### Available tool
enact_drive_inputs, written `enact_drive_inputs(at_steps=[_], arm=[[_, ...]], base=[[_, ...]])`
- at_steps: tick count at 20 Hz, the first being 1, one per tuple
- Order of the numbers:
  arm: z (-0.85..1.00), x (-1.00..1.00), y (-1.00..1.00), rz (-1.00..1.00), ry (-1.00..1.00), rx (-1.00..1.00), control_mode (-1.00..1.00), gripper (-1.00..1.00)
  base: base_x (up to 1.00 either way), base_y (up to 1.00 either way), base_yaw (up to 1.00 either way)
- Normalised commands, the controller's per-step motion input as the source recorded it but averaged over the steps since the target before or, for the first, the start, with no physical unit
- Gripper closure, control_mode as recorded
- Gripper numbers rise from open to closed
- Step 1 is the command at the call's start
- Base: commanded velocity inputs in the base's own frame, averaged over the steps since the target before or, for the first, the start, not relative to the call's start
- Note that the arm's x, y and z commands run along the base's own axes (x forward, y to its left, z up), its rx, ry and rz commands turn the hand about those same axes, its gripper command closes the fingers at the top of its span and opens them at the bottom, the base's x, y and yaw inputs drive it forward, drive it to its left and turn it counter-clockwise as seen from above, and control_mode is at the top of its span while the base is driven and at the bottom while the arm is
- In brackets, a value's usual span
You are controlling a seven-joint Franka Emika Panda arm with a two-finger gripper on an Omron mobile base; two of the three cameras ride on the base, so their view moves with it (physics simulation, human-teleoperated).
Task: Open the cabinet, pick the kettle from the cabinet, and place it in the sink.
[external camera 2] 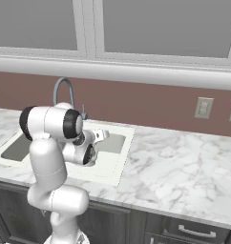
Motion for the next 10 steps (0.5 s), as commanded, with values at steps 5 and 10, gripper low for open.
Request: enact_drive_inputs(at_steps=[5, 10], arm=[[-0.25, 0.01, 0.00, -0.01, -0.01, 0.00, -1.00, 1.00], [-0.18, 0.07, 0.00, 0.00, -0.04, 0.00, -1.00, 1.00]], base=[[0.00, 0.00, 0.00], [0.00, 0.00, 0.00]])
